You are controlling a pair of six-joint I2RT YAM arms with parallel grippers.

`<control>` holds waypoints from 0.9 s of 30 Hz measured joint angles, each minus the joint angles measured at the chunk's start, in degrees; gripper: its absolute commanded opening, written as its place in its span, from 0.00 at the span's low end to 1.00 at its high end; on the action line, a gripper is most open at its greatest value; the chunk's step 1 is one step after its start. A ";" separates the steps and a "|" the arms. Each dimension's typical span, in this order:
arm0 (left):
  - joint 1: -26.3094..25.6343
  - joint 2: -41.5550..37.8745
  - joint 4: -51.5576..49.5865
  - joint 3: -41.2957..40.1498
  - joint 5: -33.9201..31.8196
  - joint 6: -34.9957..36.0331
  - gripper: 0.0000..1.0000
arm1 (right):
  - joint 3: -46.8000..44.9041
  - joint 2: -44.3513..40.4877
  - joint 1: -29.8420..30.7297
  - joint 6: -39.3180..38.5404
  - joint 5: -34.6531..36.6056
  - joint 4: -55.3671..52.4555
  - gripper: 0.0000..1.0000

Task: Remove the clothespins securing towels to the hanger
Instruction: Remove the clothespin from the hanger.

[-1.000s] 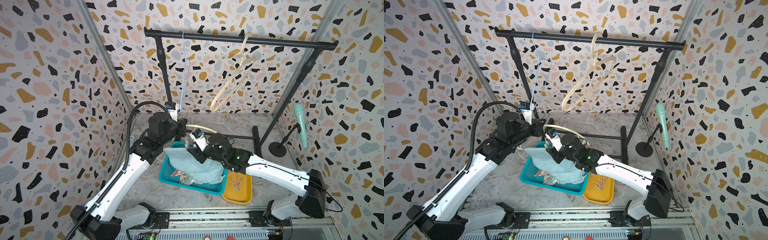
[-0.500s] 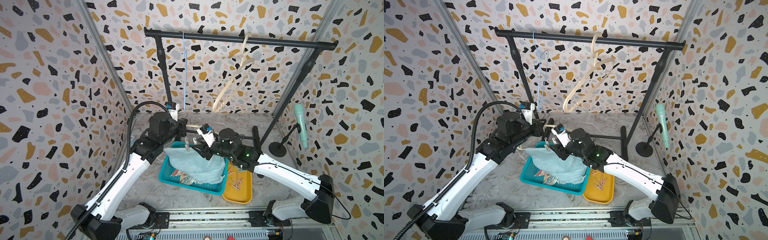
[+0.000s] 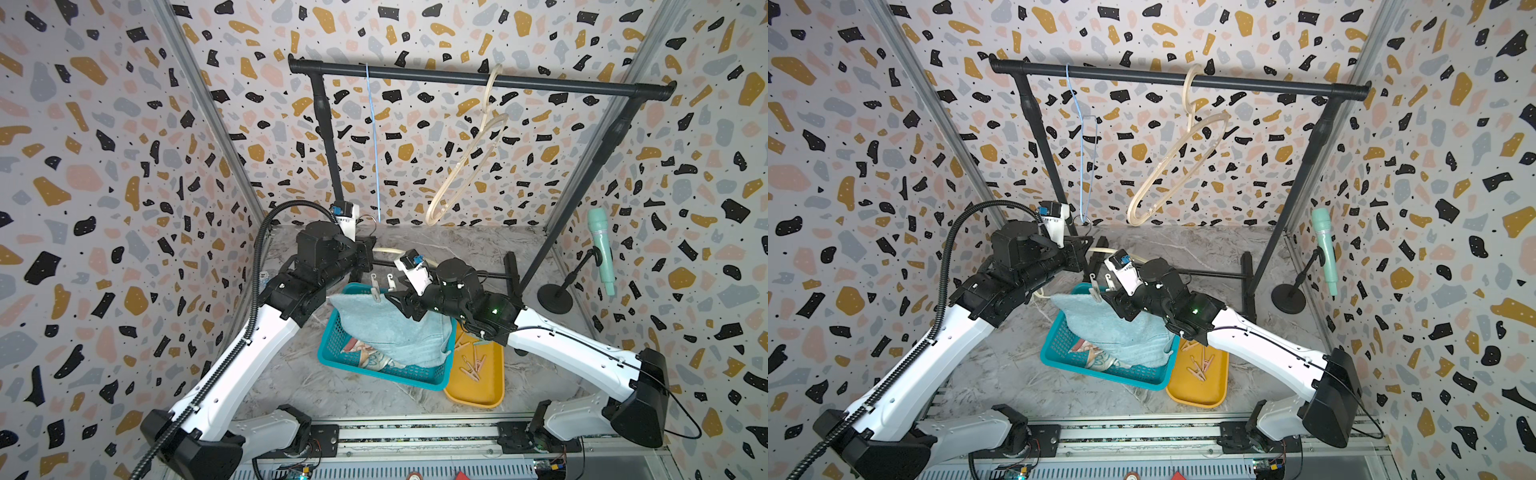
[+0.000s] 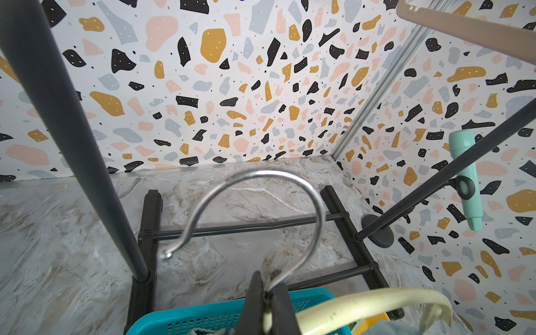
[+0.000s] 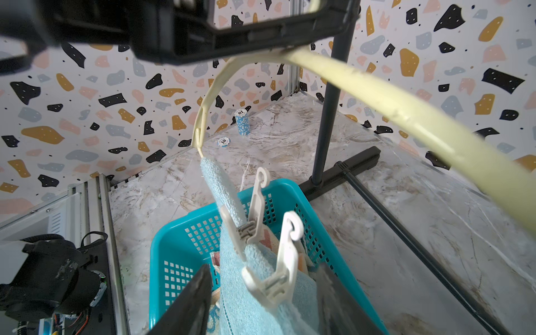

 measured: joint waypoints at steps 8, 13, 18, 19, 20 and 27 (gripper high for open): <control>-0.20 0.20 -0.39 0.02 0.59 -0.11 0.00 | 0.00 2.38 0.09 -1.05 -0.11 0.00 0.56; -0.37 0.20 -0.39 0.02 1.09 -0.17 0.00 | 0.00 2.69 0.09 -1.44 -1.57 0.22 0.48; -0.37 0.24 -0.55 0.02 1.46 -0.15 0.00 | 0.00 2.69 -0.94 -1.49 -4.55 0.50 0.47; -0.37 0.28 -0.57 0.04 1.62 -0.13 0.00 | 0.00 2.69 -1.29 -1.46 -5.27 0.57 0.47; -0.37 0.39 -0.61 0.09 1.70 -0.15 0.00 | 0.00 2.69 -1.62 -1.46 -5.92 0.61 0.47; -0.37 1.38 -0.96 1.27 3.69 -0.13 0.00 | 0.00 2.69 -3.80 -1.79 -8.76 0.85 0.46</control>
